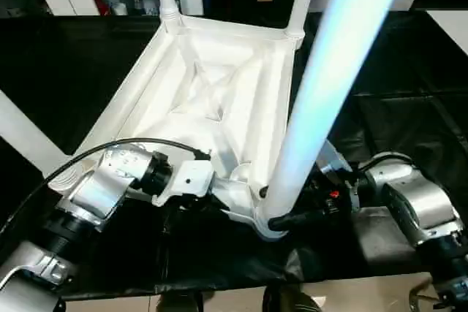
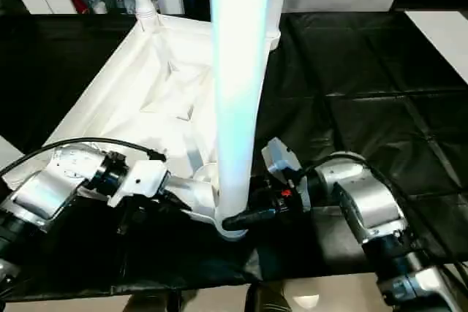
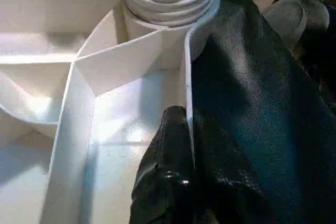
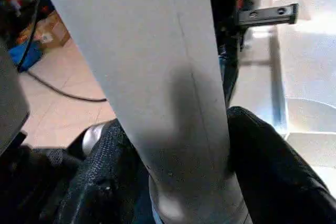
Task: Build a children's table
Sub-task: Rotate leg to tighten
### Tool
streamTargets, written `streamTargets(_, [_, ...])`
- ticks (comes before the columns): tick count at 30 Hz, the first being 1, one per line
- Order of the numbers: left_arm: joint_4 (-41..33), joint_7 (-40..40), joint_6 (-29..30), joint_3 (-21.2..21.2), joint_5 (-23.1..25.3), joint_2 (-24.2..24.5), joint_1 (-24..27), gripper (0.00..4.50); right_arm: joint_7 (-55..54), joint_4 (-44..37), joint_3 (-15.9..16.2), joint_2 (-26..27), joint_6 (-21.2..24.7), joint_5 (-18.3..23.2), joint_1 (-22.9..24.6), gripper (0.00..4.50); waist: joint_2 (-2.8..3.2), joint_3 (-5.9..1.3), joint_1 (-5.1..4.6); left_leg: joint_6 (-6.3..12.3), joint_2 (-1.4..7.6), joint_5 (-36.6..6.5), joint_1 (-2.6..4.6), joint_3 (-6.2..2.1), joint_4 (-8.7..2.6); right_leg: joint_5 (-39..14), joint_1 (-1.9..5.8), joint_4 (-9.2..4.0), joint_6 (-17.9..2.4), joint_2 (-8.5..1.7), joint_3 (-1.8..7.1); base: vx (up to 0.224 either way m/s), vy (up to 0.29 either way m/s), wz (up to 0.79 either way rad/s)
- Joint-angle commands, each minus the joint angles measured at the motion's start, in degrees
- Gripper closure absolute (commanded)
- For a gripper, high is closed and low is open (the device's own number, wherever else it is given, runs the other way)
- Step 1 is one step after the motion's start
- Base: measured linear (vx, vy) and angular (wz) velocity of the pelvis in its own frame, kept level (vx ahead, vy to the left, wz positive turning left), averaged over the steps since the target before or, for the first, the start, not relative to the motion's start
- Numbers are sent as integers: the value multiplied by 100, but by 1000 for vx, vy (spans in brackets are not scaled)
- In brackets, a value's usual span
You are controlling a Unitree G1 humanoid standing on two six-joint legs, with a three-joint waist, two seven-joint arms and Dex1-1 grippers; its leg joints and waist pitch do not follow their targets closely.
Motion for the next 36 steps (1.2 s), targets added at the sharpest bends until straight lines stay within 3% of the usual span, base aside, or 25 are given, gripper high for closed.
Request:
streamTargets(1, [28,301,245,-120,279,12,146,450,-391,-123,-5,95,396,95,168,231,-54,-355,-67,554,333,-895,100,-57,-353,-1142,272,-386,-1484,-415,329,0,0,0])
streamTargets(6, [-281,1103,1298,283,169,-179,270,450,-1911,-409,-241,691,596,-172,418,236,-41,-285,-108,168,326,-1482,122,-95,-425,-2461,231,-508,-1127,-458,354,0,0,0])
streamTargets(8, [-444,1527,1791,440,166,-372,287,450,-2586,-462,-347,1033,745,-308,448,237,-59,-242,-184,24,287,-1727,98,-140,-462,-3056,236,-557,-941,-463,330,-26,0,-6])
streamTargets(10, [-549,1957,2178,553,186,-631,275,450,-3178,-477,-448,1361,935,-388,448,237,-73,-217,-313,-133,249,-1978,74,-205,-478,-3804,240,-637,-605,-481,286,-54,8,-15])
streamTargets(12, [-669,2524,2669,664,198,-1052,245,450,-3981,-447,-562,1812,1118,-517,436,239,-78,-217,-387,-177,222,-2133,70,-242,-498,-4070,247,-721,-401,-484,225,-56,28,-23])
streamTargets(14, [-711,2808,2862,679,247,-1280,217,450,-4418,-389,-620,2048,1137,-612,417,239,-68,-215,-418,-182,230,-2188,98,-245,-502,-4032,218,-748,-391,-488,225,-21,17,-11])
streamTargets(16, [-777,3208,3157,686,335,-1639,182,450,-5034,-264,-684,2387,1090,-814,365,240,-63,-252,-453,-110,255,-2053,126,-233,-515,-3412,218,-720,-535,-463,251,0,0,0])
streamTargets(19, [-706,3935,3462,753,525,-2233,79,450,-5956,-65,-808,2933,1032,-1091,258,241,-56,-243,-482,-97,255,-2162,171,-196,-508,-3137,161,-708,-679,-439,291,0,0,0])
streamTargets(23, [-298,4854,3557,848,733,-2885,-224,450,-7171,160,-834,3584,862,-1577,134,241,-76,-276,-481,-50,241,-1972,163,-153,-503,-2737,160,-687,-723,-417,328,0,0,0])
streamTargets(26, [-160,4928,3497,877,732,-2930,-318,450,-7214,152,-848,3640,785,-1566,154,241,-72,-303,-440,37,232,-1804,163,-131,-491,-2453,183,-674,-706,-412,346,0,0,0])
streamTargets(28, [-95,4913,3442,866,807,-2855,-370,450,-7192,131,-854,3605,660,-1594,183,188,-50,-310,-424,119,236,-1690,139,-117,-492,-2156,205,-641,-764,-402,350,0,0,0])
streamTargets(32, [-130,4708,3397,862,904,-2619,-324,450,-6942,16,-1003,3428,478,-1508,260,166,-38,-303,-418,125,235,-1901,157,-123,-494,-2581,187,-690,-674,-413,340,0,0,0])
streamTargets(36, [-251,4256,3234,791,815,-2275,-160,450,-6191,-295,-1073,2950,216,-1276,448,128,-46,-298,-430,138,250,-1933,116,-141,-511,-2646,211,-699,-576,-410,331,0,0,0])
